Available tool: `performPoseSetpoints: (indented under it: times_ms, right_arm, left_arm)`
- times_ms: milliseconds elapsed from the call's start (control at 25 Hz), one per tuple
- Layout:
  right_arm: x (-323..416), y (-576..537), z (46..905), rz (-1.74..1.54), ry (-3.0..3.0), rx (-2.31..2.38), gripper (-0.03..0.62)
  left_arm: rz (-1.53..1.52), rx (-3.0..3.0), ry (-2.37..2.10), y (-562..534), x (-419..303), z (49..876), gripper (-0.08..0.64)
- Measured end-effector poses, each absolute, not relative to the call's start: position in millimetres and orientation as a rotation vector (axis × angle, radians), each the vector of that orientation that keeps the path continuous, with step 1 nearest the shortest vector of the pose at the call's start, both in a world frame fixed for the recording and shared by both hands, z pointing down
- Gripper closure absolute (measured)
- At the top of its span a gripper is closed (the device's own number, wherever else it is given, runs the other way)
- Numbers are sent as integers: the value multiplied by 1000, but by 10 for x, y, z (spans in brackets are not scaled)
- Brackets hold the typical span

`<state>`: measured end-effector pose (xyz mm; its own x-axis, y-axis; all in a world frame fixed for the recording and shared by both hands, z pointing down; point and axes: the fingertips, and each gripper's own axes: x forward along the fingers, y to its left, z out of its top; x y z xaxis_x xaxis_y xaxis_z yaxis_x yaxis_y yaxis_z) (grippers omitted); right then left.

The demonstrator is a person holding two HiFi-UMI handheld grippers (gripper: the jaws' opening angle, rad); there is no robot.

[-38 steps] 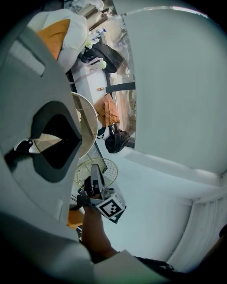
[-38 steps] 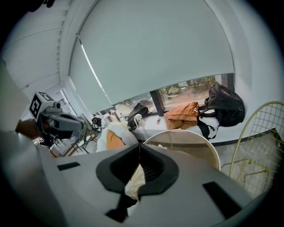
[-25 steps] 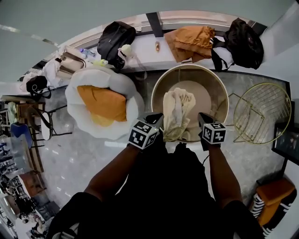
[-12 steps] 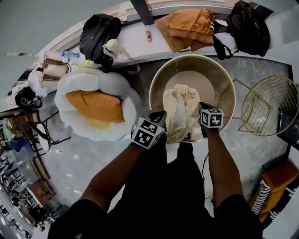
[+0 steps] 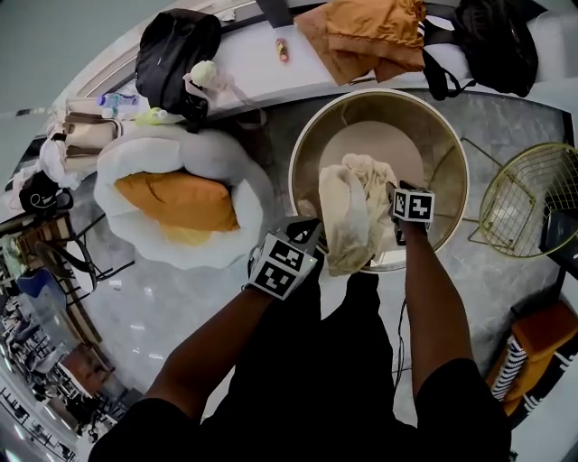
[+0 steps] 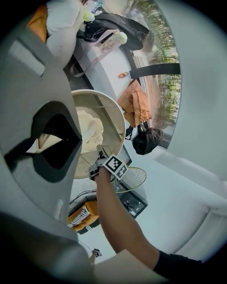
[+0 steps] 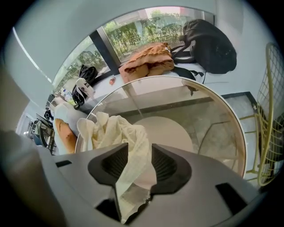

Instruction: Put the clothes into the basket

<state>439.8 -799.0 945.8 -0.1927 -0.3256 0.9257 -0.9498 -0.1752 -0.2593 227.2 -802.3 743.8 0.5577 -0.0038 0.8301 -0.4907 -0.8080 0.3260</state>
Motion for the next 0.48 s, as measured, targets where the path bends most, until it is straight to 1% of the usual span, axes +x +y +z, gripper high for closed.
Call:
performPoseSetpoints:
  times_ms: [80, 320, 360, 480]
  right_arm:
    - [4387, -7964, 9556, 1411, -1473, 1474, 394]
    - [4322, -7884, 9738, 1489, -1418, 1442, 394]
    - [4308, -7883, 9748, 1496, -1414, 1436, 416]
    - [4275, -7876, 9719, 1490, -1399, 1446, 533]
  left_arm:
    - [1193, 2262, -385, -8020, 2271, 7434, 560]
    - [1167, 2258, -358, -7955, 2283, 7432, 560]
    - [1167, 2257, -355, -7948, 2276, 7427, 560]
    - [1172, 2250, -363, -7944, 2231, 7406, 560]
